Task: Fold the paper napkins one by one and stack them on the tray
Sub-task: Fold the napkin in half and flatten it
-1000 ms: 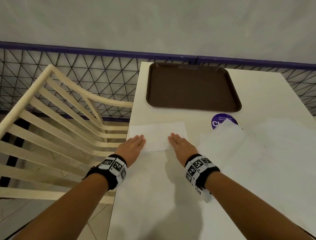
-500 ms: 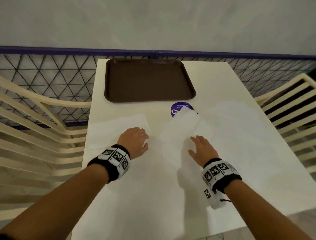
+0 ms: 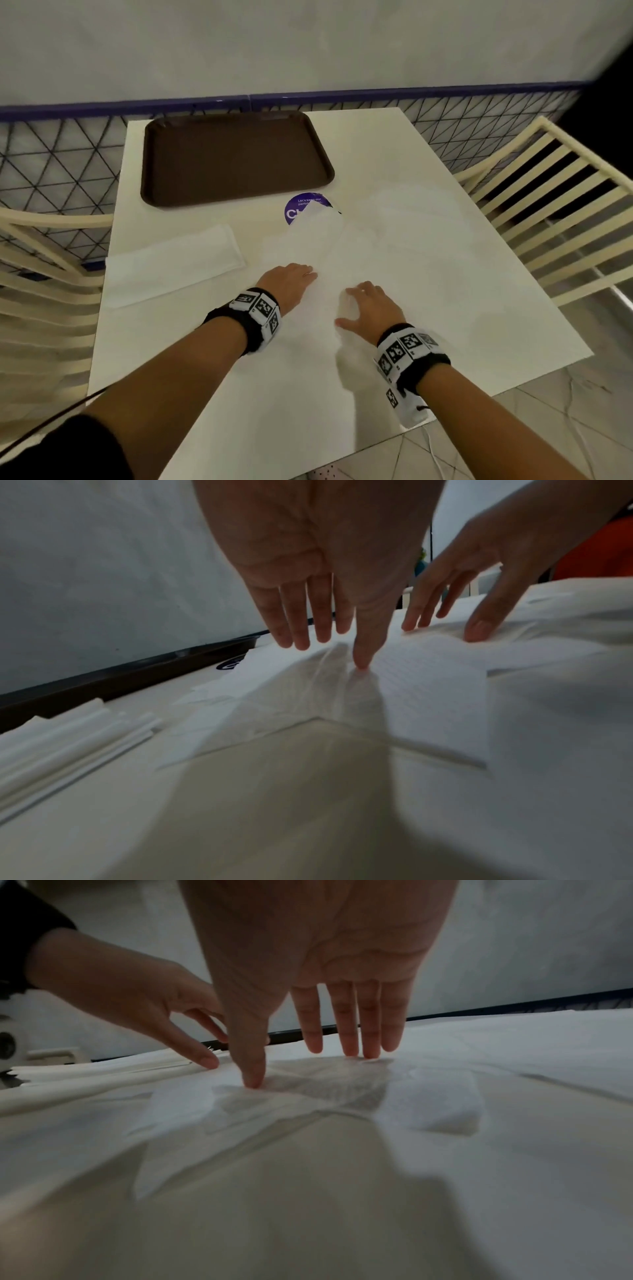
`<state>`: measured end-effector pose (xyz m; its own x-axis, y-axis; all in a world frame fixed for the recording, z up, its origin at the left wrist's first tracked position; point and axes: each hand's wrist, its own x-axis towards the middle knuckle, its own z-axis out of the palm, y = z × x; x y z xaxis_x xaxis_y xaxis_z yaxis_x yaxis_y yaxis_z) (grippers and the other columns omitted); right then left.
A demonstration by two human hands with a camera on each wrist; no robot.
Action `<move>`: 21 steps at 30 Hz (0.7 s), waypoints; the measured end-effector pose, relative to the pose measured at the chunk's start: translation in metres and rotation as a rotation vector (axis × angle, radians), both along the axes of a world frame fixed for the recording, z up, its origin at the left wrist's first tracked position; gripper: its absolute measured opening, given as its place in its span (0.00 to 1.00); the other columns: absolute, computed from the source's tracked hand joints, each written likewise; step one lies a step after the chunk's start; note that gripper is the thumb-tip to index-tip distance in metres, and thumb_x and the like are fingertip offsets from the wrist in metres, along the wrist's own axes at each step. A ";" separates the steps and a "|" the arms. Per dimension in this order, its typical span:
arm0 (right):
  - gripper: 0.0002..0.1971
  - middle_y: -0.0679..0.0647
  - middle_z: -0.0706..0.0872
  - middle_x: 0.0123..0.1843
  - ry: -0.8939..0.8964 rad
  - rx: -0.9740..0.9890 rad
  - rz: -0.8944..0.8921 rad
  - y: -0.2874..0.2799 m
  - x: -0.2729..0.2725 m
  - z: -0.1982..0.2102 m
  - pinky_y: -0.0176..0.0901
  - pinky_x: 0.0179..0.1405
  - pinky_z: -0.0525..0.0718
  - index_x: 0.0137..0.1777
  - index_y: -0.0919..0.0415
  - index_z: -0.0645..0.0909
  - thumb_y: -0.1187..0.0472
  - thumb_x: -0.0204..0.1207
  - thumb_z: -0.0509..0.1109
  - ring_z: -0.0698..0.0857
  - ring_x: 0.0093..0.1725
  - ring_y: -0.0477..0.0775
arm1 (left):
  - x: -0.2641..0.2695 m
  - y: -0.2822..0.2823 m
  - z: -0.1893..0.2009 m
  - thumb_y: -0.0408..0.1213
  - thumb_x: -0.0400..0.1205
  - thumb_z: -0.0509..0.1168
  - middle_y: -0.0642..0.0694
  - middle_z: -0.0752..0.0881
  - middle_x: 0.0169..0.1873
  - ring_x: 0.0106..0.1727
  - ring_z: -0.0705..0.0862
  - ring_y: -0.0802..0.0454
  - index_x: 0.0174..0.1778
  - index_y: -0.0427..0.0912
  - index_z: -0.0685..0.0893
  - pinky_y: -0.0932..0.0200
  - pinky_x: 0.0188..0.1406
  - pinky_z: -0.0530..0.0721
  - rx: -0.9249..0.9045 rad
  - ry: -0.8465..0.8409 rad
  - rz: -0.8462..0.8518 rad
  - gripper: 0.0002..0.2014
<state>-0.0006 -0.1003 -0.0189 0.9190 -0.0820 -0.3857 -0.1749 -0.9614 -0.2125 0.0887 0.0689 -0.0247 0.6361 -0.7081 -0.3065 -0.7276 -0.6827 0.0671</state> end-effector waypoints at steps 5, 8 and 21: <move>0.23 0.59 0.71 0.71 -0.031 -0.156 0.113 0.003 0.007 -0.005 0.48 0.65 0.73 0.74 0.59 0.67 0.50 0.82 0.57 0.72 0.68 0.60 | 0.002 -0.010 -0.010 0.28 0.84 0.52 0.46 0.62 0.79 0.76 0.66 0.48 0.81 0.41 0.56 0.51 0.70 0.72 0.044 -0.004 0.006 0.28; 0.18 0.59 0.75 0.68 -0.092 -0.253 0.205 0.002 0.007 -0.009 0.48 0.62 0.74 0.72 0.59 0.71 0.60 0.85 0.52 0.76 0.65 0.60 | 0.003 -0.014 -0.007 0.28 0.72 0.71 0.39 0.81 0.62 0.56 0.84 0.45 0.69 0.34 0.77 0.58 0.45 0.85 -0.006 -0.067 -0.020 0.27; 0.10 0.52 0.93 0.44 -0.585 0.069 0.308 -0.027 0.013 0.027 0.51 0.45 0.88 0.42 0.55 0.92 0.62 0.63 0.71 0.92 0.41 0.51 | 0.011 0.028 0.038 0.31 0.46 0.86 0.48 0.92 0.37 0.40 0.91 0.46 0.40 0.43 0.92 0.50 0.36 0.88 -0.222 -0.260 -0.139 0.25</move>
<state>0.0122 -0.1273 0.0083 0.9559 0.2251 0.1886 0.2686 -0.9298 -0.2515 0.0999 0.0968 0.0137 0.5658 -0.8242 0.0238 -0.8245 -0.5659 0.0028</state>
